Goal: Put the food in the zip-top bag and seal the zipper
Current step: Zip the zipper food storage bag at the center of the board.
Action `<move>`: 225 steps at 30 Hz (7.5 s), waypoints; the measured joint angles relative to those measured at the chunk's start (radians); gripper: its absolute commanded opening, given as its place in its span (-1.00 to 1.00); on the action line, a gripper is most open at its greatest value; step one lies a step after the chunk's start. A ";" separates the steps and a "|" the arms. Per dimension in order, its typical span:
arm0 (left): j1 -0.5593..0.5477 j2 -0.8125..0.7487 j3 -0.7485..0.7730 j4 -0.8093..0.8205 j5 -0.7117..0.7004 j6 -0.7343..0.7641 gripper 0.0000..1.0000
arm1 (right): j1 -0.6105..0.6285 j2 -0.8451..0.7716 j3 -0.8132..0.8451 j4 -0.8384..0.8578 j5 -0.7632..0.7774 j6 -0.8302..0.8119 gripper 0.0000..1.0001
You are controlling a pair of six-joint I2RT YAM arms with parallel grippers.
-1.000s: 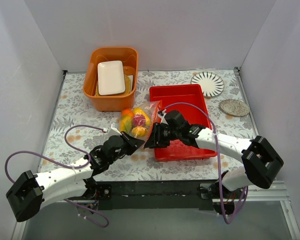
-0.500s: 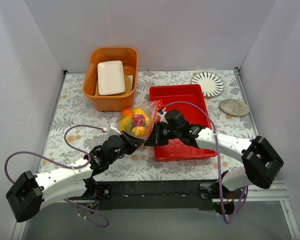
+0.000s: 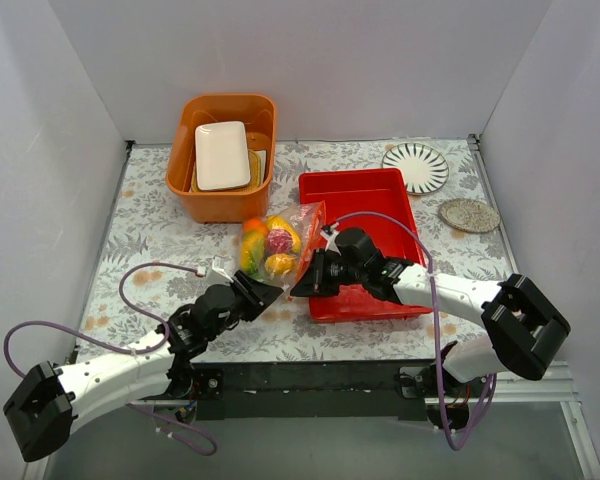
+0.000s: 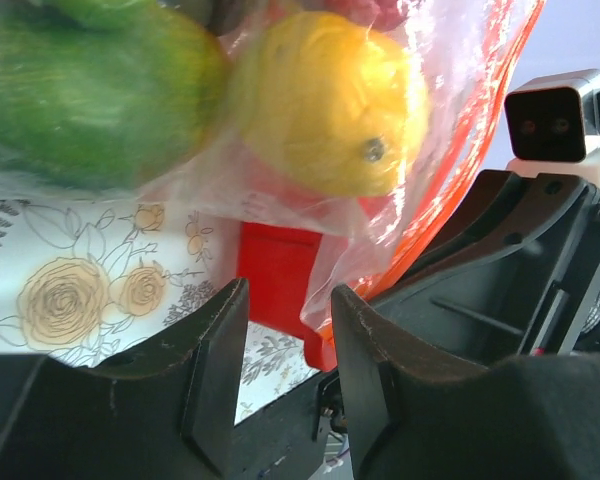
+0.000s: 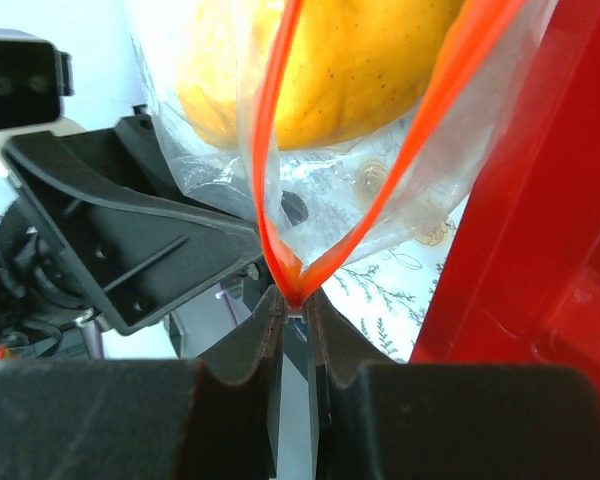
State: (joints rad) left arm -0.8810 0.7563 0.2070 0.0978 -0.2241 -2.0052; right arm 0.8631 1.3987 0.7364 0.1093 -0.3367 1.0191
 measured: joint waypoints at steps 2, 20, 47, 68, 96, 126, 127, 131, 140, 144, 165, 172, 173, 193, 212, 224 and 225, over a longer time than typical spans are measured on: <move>0.000 -0.022 -0.016 -0.009 0.000 0.000 -0.24 | -0.006 -0.003 -0.018 0.034 -0.007 0.020 -0.84; 0.000 0.066 -0.022 0.137 0.004 0.000 -0.30 | -0.045 -0.005 -0.086 0.212 -0.063 0.135 -0.85; 0.000 0.111 -0.057 0.275 0.018 0.000 -0.44 | -0.045 -0.005 -0.098 0.237 -0.087 0.160 -0.86; 0.000 0.104 -0.036 0.262 -0.001 0.000 -0.98 | -0.046 0.021 -0.084 0.185 -0.145 0.156 -0.92; 0.000 0.101 -0.049 0.261 0.013 0.000 -0.30 | -0.045 0.024 -0.063 0.173 -0.145 0.143 -0.91; 0.000 0.084 -0.018 0.237 0.038 0.000 -1.00 | -0.050 0.011 -0.003 0.051 -0.062 0.068 -0.91; 0.000 0.079 -0.018 0.235 0.039 0.000 -1.00 | -0.051 0.010 0.006 0.041 -0.054 0.059 -0.90; 0.000 0.077 -0.019 0.227 0.044 0.000 -1.00 | -0.060 0.006 0.030 0.003 -0.023 0.028 -0.90; 0.000 0.095 -0.029 0.219 0.082 0.000 -1.00 | -0.100 0.003 0.047 -0.033 0.028 -0.010 -0.90; 0.000 0.100 -0.033 0.219 0.086 0.000 -0.62 | -0.104 -0.003 0.047 -0.032 0.028 -0.017 -0.90; 0.000 0.224 -0.056 0.451 0.073 -0.003 -0.11 | -0.108 -0.011 0.010 0.049 -0.074 0.056 -0.88; 0.000 0.235 -0.043 0.468 0.072 -0.003 -0.47 | -0.114 -0.011 0.006 0.063 -0.079 0.071 -0.88; 0.000 0.235 -0.043 0.473 0.072 -0.003 -0.62 | -0.114 -0.011 0.006 0.064 -0.079 0.073 -0.88; 0.015 0.238 -0.034 0.507 0.081 -0.004 -1.00 | -0.122 -0.011 0.005 0.074 -0.086 0.079 -0.88; 0.022 0.098 -0.031 0.372 0.067 -0.007 -1.00 | -0.110 -0.010 0.034 0.087 -0.085 0.047 -0.83; 0.022 0.069 -0.035 0.327 0.064 -0.008 -1.00 | -0.111 -0.010 0.034 0.083 -0.062 0.047 -0.83; 0.022 0.065 -0.036 0.322 0.064 -0.008 -1.00 | -0.112 -0.010 0.034 0.082 -0.059 0.047 -0.83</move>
State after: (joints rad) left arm -0.8593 0.8211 0.1707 0.4198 -0.1600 -2.0129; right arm 0.7513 1.3884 0.7700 0.1913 -0.3958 1.0657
